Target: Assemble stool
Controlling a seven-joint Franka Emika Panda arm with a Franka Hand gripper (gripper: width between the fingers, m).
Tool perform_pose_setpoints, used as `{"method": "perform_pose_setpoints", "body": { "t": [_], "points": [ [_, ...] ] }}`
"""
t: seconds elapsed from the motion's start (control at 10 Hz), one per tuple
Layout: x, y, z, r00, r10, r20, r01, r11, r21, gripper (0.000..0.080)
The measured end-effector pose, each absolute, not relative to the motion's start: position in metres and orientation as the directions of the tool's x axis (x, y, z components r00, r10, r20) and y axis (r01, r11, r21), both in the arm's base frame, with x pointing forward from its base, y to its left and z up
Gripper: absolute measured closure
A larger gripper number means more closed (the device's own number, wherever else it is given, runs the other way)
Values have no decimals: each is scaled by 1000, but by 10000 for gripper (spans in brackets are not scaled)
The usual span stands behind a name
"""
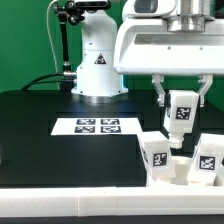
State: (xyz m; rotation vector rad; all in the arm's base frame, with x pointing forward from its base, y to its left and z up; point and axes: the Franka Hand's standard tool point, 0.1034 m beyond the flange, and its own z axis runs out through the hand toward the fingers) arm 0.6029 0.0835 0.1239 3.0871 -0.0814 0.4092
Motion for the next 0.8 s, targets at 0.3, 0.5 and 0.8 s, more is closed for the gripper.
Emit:
{"method": "perform_pose_setpoints", "body": {
  "t": [0.3, 0.5, 0.8],
  "points": [
    [596, 96, 114, 967, -35, 251, -41, -999, 20, 461],
    [593, 97, 107, 969, -30, 247, -37, -999, 24, 461],
    [590, 97, 96, 971, -24, 238, -32, -999, 32, 461]
  ]
}}
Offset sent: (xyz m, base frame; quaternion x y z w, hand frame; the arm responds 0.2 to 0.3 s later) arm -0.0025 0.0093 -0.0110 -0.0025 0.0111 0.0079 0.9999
